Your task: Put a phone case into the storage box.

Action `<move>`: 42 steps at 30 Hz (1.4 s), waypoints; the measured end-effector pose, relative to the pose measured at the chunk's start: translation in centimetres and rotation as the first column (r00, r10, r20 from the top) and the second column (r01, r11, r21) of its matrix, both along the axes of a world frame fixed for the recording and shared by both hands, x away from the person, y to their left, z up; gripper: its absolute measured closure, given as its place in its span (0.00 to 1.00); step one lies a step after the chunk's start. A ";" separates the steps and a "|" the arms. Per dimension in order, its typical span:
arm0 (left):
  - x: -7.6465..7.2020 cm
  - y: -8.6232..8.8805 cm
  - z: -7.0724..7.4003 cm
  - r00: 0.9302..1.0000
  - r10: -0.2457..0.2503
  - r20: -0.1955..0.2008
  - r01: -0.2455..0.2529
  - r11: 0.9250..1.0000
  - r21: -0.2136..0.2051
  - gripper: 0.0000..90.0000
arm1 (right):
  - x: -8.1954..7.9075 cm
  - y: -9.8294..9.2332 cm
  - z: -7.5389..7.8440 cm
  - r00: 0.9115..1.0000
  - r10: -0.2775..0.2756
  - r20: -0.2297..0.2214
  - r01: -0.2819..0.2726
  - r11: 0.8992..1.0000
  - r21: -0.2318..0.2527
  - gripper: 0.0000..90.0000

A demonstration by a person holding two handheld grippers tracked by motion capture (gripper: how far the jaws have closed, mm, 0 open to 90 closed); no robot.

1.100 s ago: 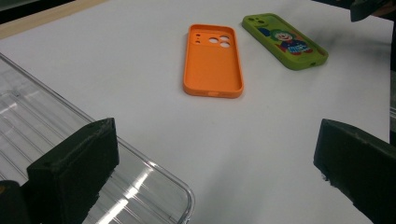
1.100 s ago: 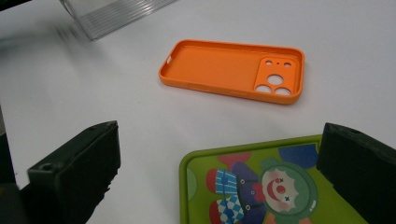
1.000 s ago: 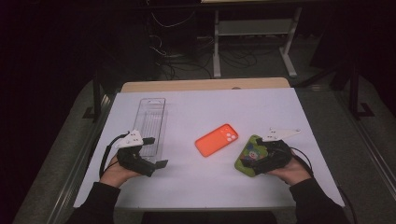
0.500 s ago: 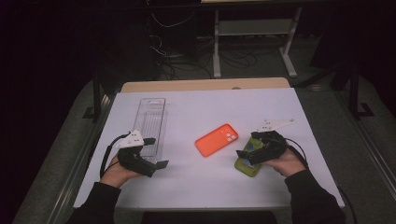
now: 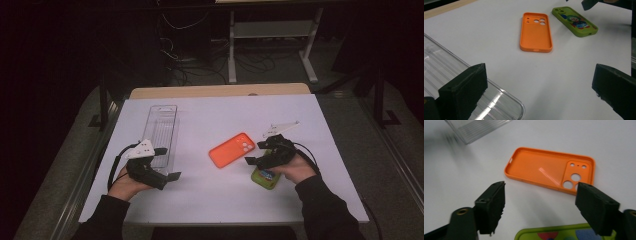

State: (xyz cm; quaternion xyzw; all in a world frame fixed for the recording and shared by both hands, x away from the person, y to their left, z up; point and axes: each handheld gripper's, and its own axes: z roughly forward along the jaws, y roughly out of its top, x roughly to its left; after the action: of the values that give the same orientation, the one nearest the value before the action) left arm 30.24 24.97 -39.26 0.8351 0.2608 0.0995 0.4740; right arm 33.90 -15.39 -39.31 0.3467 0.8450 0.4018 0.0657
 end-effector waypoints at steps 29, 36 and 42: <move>0.0 0.0 0.0 1.000 0.006 -0.002 -0.006 1.000 -0.001 0.00 | 0.9 3.0 -3.4 0.983 0.100 -0.152 -0.129 0.973 -0.190 0.98; 0.0 0.0 0.0 1.000 0.002 0.003 -0.002 1.000 0.003 0.00 | 0.7 3.0 -3.5 0.979 0.103 -0.175 -0.138 0.970 -0.201 0.98; 0.0 0.1 0.1 1.000 0.000 0.004 0.000 1.000 0.008 0.00 | 0.6 3.1 -3.7 0.977 0.108 -0.183 -0.147 0.966 -0.214 0.98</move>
State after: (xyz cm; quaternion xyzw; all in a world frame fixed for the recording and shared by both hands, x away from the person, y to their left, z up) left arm 30.20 25.03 -39.18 0.8368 0.2594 0.1022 0.4711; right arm 34.47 -12.29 -43.03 0.3146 0.9083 0.2756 0.0065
